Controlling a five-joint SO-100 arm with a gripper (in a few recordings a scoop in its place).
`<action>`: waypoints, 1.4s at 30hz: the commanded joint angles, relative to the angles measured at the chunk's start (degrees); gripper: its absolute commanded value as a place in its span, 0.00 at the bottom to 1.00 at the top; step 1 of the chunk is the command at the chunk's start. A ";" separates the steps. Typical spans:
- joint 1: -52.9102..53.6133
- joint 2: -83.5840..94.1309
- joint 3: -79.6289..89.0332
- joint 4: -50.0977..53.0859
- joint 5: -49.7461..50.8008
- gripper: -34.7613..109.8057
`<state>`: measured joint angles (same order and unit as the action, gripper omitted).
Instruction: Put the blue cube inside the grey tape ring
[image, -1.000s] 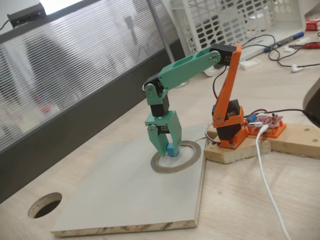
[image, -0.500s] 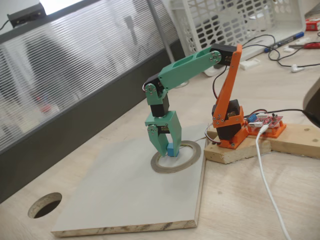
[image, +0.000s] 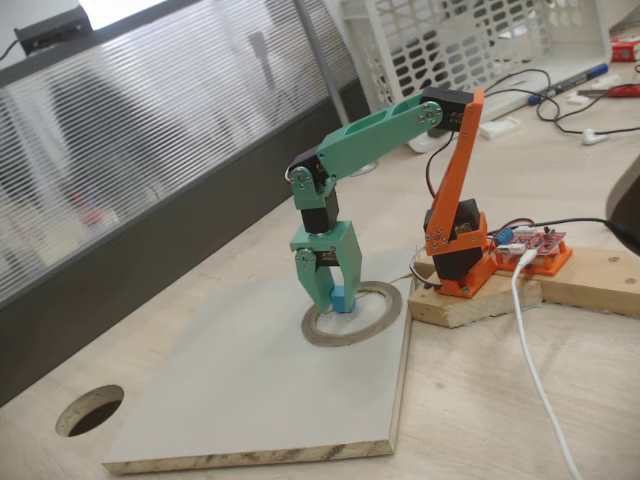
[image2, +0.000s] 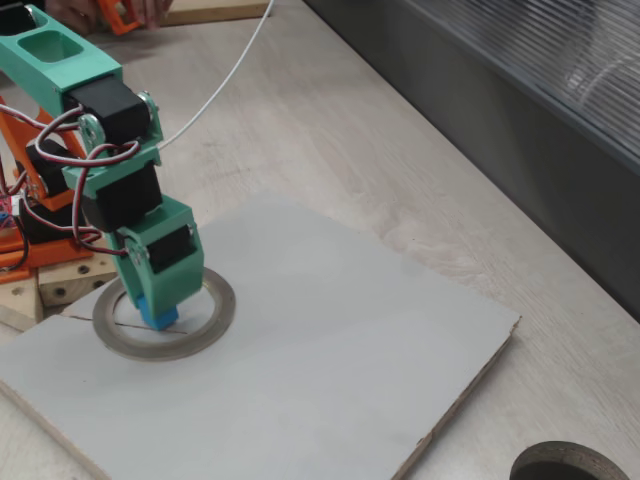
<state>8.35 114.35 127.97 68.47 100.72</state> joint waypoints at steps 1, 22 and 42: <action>0.18 3.60 -0.09 0.79 0.44 0.52; 0.09 4.92 -5.10 19.25 0.35 0.86; 0.09 3.87 -31.55 47.02 0.35 0.86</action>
<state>8.44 117.42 97.82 113.99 100.99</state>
